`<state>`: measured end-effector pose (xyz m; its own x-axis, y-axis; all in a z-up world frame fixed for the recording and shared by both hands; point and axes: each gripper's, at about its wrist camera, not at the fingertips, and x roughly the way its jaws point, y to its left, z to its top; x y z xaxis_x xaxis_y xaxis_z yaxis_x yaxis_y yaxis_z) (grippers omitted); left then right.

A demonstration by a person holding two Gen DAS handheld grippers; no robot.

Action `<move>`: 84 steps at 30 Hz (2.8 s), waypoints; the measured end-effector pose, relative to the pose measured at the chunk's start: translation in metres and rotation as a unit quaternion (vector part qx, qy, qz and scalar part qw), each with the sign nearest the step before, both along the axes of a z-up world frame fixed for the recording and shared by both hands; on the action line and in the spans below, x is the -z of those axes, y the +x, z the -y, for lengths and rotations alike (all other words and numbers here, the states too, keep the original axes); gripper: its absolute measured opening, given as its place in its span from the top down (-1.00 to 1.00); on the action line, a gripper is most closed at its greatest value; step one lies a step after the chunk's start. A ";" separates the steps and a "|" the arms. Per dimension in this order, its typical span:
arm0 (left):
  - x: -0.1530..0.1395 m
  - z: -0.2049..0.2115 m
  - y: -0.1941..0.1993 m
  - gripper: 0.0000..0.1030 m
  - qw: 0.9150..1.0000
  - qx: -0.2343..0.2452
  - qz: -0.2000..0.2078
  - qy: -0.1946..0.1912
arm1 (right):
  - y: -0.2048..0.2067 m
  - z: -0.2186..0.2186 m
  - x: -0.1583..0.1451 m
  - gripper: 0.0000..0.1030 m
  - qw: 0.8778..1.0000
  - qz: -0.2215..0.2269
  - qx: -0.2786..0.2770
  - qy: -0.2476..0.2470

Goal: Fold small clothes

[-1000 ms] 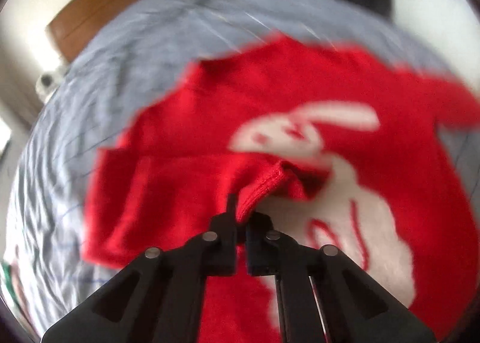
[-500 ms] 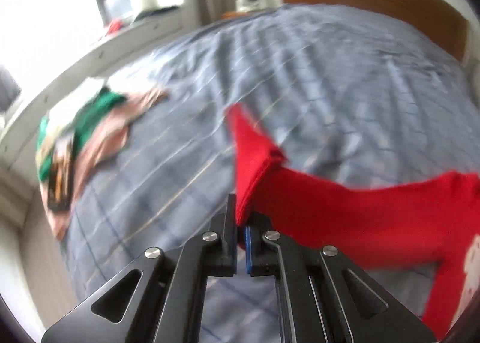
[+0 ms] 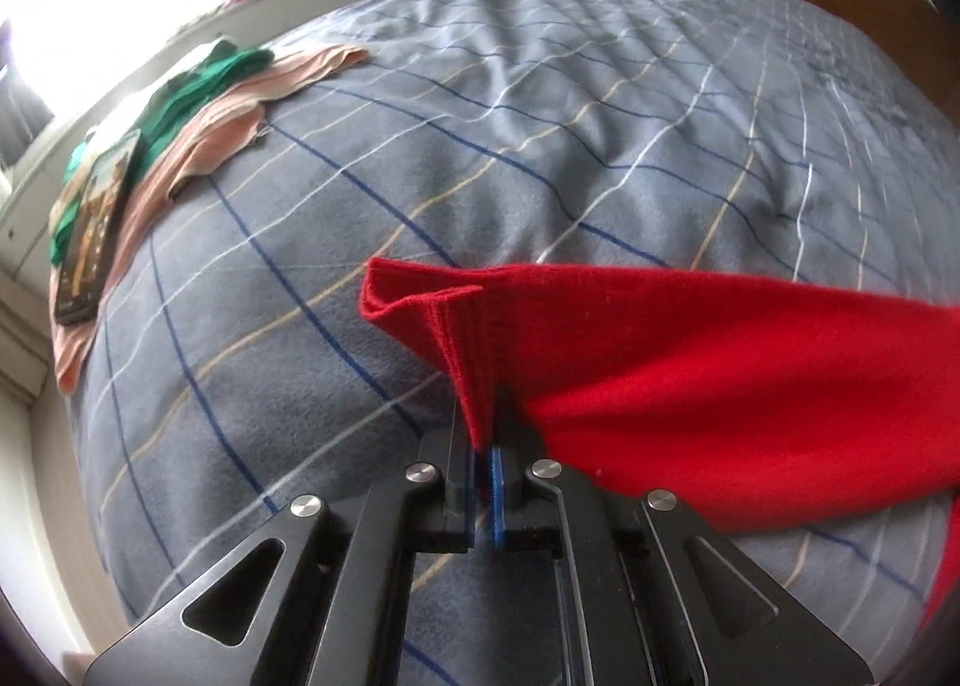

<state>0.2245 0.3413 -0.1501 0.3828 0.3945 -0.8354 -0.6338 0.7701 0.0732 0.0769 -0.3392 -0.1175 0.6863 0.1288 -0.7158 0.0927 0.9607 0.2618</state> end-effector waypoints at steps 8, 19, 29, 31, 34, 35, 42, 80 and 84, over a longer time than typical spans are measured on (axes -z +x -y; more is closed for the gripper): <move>0.003 -0.002 -0.005 0.90 1.000 0.008 0.021 -0.002 | 0.002 0.002 0.002 -0.37 1.000 -0.001 0.001 0.004; -0.047 0.028 -0.087 -0.77 0.992 0.034 0.116 -0.040 | 0.000 0.015 -0.033 -0.68 0.998 0.038 0.058 -0.014; 0.011 0.085 -0.074 -0.99 0.986 0.119 0.119 -0.012 | 0.075 0.039 -0.014 -0.84 0.981 0.117 0.150 -0.044; 0.012 0.091 -0.072 -0.99 0.985 0.122 0.118 0.016 | 0.080 0.040 0.017 -0.84 0.982 0.085 0.156 -0.065; 0.013 0.089 -0.071 -0.99 0.985 0.123 0.123 0.012 | 0.071 0.040 0.029 -0.84 0.982 0.094 0.150 -0.060; 0.013 0.089 -0.072 -0.99 0.985 0.123 0.124 0.011 | 0.070 0.040 0.027 -0.84 0.982 0.096 0.150 -0.058; 0.014 0.090 -0.073 -0.99 0.985 0.122 0.121 0.016 | 0.071 0.042 0.027 -0.84 0.983 0.090 0.150 -0.053; 0.014 0.093 -0.079 -0.99 0.985 0.122 0.123 0.014 | 0.058 0.046 0.032 -0.88 0.987 0.091 0.129 -0.032; 0.014 0.093 -0.079 -0.99 0.985 0.124 0.123 0.012 | 0.059 0.045 0.032 -0.88 0.987 0.084 0.130 -0.038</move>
